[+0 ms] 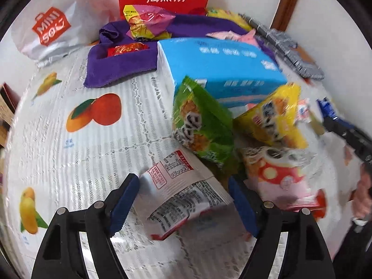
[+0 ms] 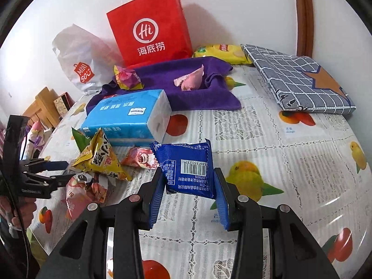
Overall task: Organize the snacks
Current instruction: 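Close the left tool on the white printed snack packet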
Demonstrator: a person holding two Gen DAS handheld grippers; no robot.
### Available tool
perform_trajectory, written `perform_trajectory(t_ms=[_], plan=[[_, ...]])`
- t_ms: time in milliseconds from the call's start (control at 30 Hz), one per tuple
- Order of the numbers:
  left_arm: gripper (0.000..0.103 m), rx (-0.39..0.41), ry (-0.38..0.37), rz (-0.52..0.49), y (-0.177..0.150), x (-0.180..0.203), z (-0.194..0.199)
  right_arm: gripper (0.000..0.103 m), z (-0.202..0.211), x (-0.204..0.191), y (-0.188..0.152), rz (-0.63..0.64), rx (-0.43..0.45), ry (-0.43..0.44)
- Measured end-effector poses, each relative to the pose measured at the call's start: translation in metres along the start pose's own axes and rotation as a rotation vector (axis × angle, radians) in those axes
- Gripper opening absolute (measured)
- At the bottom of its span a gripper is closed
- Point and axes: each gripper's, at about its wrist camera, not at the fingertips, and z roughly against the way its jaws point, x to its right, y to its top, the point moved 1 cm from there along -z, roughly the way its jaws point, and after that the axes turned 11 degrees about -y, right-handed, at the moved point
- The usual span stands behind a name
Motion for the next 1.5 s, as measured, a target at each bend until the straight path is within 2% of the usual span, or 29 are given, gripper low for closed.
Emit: perform_trajectory(t_ms=[100, 167, 267, 467, 633, 833, 1000, 1133, 1267, 1400, 1500], plan=[[0.078, 0.02, 0.055, 0.011, -0.002, -0.005, 0.002, 0.041, -0.002, -0.001, -0.003, 0.008, -0.01, -0.011], [0.077, 0.031, 0.04, 0.037, -0.004, -0.013, 0.005, 0.041, -0.003, 0.001, -0.005, 0.005, -0.015, -0.013], [0.064, 0.063, 0.024, 0.057, -0.008, -0.021, 0.009, 0.041, -0.005, 0.003, -0.006, -0.002, -0.02, -0.015], [0.052, 0.103, 0.016, 0.054, -0.014, -0.022, 0.017, 0.041, -0.012, 0.005, -0.01, -0.008, -0.037, -0.019], [0.046, 0.126, -0.017, 0.1, -0.014, -0.028, 0.026, 0.041, -0.013, 0.004, -0.012, -0.004, -0.04, -0.02], [0.033, 0.17, -0.05, 0.152, -0.015, -0.04, 0.044, 0.041, -0.007, 0.003, -0.011, 0.008, -0.031, -0.024], [0.025, 0.173, -0.021, 0.173, -0.017, -0.049, 0.054, 0.041, -0.004, 0.003, -0.011, 0.009, -0.028, -0.02], [0.024, 0.164, 0.018, 0.211, -0.02, -0.063, 0.058, 0.041, 0.0, 0.003, -0.01, 0.014, -0.023, -0.024], [0.026, 0.163, -0.021, 0.271, -0.022, -0.079, 0.058, 0.041, 0.003, 0.006, -0.009, 0.01, -0.021, -0.028], [0.046, 0.131, -0.02, 0.243, -0.021, -0.073, 0.049, 0.041, 0.003, 0.006, -0.006, 0.011, -0.02, -0.031], [0.056, 0.12, -0.01, 0.226, -0.02, -0.069, 0.045, 0.041, 0.003, 0.004, -0.004, 0.016, -0.022, -0.027]])
